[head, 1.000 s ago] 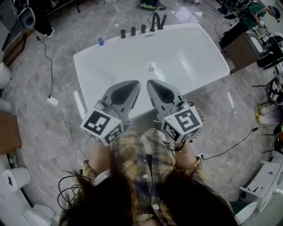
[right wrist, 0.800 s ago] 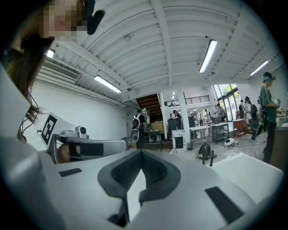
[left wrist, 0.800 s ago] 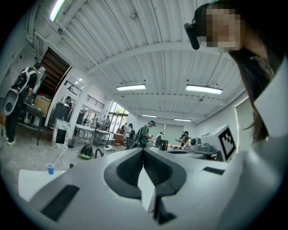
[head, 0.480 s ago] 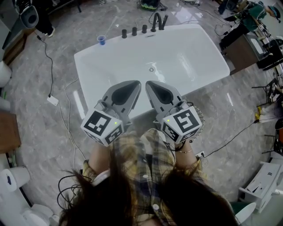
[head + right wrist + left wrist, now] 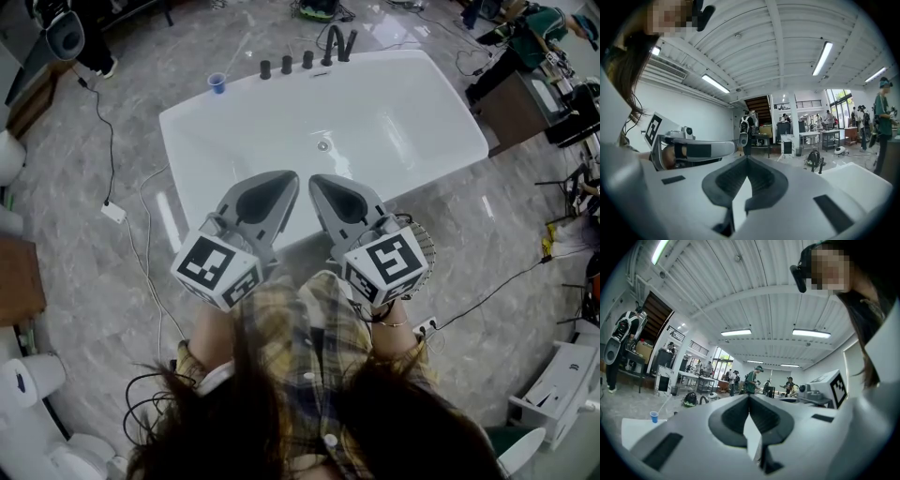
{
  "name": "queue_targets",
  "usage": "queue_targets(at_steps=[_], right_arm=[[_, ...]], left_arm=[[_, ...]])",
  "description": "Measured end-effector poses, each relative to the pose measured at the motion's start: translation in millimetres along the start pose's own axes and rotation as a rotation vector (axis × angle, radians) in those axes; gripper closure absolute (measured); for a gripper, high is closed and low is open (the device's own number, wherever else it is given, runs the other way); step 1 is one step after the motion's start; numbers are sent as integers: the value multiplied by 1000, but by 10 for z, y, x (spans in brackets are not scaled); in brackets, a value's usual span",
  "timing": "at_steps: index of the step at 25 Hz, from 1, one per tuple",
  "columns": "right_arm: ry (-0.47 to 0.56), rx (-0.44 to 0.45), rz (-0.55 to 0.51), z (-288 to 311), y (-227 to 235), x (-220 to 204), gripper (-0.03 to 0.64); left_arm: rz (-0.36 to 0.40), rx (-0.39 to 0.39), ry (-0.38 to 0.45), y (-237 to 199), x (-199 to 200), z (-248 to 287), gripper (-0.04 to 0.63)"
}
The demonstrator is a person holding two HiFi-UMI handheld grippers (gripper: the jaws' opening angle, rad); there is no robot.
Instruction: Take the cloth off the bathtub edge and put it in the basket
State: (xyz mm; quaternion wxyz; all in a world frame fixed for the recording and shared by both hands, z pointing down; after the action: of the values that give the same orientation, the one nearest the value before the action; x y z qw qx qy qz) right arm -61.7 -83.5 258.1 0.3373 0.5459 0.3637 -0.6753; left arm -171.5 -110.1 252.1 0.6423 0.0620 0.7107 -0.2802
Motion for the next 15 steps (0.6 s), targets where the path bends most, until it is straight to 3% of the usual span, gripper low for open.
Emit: queue_targets(at_steps=[15], right_arm=[[-19, 1, -15, -74, -147, -1, 601]], left_arm=[[-2, -15, 6, 59, -28, -139, 575]])
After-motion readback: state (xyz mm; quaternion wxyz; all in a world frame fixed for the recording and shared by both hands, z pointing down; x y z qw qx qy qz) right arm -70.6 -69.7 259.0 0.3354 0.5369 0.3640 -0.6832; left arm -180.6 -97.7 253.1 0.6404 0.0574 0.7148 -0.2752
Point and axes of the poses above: the fingertips, and each gripper's own axes: z forward along the fingers, y to its right, x out of its top, the point moved 6 cm from there along -z, backward along the fingers, and after that the axes turned 9 degrees about -z, right-handed, at the moved point
